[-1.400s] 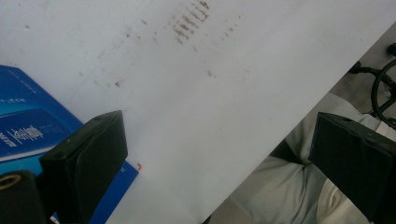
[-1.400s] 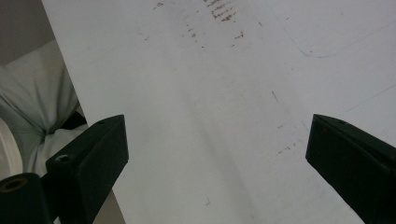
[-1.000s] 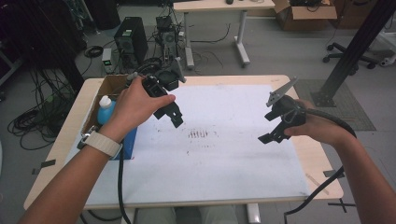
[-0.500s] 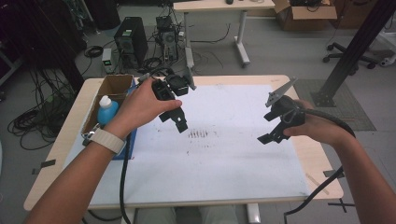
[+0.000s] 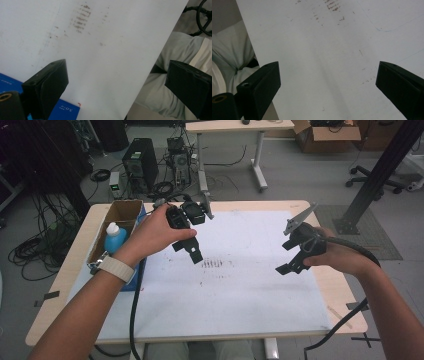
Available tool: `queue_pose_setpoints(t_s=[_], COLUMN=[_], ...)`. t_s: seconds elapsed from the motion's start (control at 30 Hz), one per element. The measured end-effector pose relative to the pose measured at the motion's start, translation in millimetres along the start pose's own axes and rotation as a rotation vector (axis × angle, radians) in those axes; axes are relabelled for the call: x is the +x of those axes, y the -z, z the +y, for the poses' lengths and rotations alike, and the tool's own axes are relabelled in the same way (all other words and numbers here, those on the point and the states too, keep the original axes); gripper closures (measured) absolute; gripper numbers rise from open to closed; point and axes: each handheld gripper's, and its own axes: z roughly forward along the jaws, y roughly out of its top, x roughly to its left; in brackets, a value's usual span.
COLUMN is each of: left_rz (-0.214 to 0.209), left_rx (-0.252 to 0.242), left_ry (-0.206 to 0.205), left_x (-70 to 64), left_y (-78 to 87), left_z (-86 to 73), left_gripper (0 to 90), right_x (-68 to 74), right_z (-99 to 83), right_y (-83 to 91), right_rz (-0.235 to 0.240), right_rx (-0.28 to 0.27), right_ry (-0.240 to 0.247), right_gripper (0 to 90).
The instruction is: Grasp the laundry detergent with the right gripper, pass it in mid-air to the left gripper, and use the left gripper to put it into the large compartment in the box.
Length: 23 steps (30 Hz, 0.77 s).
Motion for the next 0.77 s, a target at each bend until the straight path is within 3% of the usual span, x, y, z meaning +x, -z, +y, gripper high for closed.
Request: queue_pose_setpoints(t_s=[0.77], left_rz=[0.007], left_rx=[0.002], left_ry=[0.001], left_x=[-2.0], left_y=[0.6], left_z=[-1.3], left_gripper=[5.2], right_x=[2.6], right_z=[0.7], right_y=[-1.5], right_rz=[0.004], right_rx=[-0.003], right_ry=[0.006], right_gripper=[5.6])
